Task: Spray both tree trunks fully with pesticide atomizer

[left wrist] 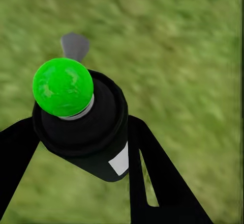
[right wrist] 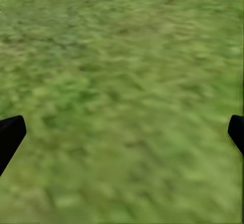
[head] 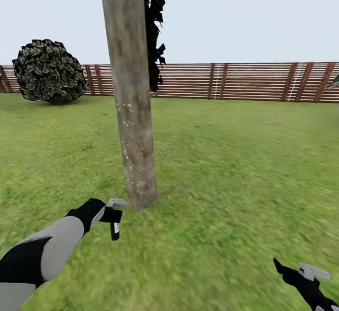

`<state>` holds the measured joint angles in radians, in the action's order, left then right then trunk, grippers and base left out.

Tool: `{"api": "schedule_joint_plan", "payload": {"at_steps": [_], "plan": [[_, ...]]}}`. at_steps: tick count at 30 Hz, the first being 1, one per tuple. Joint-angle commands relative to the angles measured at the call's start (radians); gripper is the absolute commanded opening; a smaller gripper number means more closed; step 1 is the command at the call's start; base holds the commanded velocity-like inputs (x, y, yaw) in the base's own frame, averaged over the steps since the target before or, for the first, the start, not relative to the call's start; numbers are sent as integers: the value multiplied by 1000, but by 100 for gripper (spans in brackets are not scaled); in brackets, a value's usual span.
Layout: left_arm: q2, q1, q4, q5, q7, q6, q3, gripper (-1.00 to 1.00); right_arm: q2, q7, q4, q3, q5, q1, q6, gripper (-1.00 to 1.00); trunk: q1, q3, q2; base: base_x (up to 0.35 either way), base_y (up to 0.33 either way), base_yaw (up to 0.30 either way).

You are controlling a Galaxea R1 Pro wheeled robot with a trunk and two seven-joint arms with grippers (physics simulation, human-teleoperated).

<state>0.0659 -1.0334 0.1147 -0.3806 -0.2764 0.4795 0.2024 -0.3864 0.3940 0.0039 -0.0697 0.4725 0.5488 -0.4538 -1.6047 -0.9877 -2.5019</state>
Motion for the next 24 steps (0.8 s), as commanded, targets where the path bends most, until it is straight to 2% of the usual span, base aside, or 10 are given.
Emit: {"api": "schedule_joint_plan", "payload": {"at_steps": [1,4,17,24], "plan": [[-1,-1,2,-11,-6,5,8,-100,0,8,1,-7,3,0,0,100,0,-1,0,18,-298,185],[-12,0,2,-11,-6,5,8,-100,0,8,1,-7,4,0,0,100,0,-1,0,77,-303,233],[-15,0,2,-11,-6,5,8,-100,0,8,2,-7,3,0,0,100,0,-1,0,13,-322,253],[-15,0,2,-11,-6,5,8,-100,1,8,2,-7,3,0,0,100,0,-1,0,0,-329,87]]}}
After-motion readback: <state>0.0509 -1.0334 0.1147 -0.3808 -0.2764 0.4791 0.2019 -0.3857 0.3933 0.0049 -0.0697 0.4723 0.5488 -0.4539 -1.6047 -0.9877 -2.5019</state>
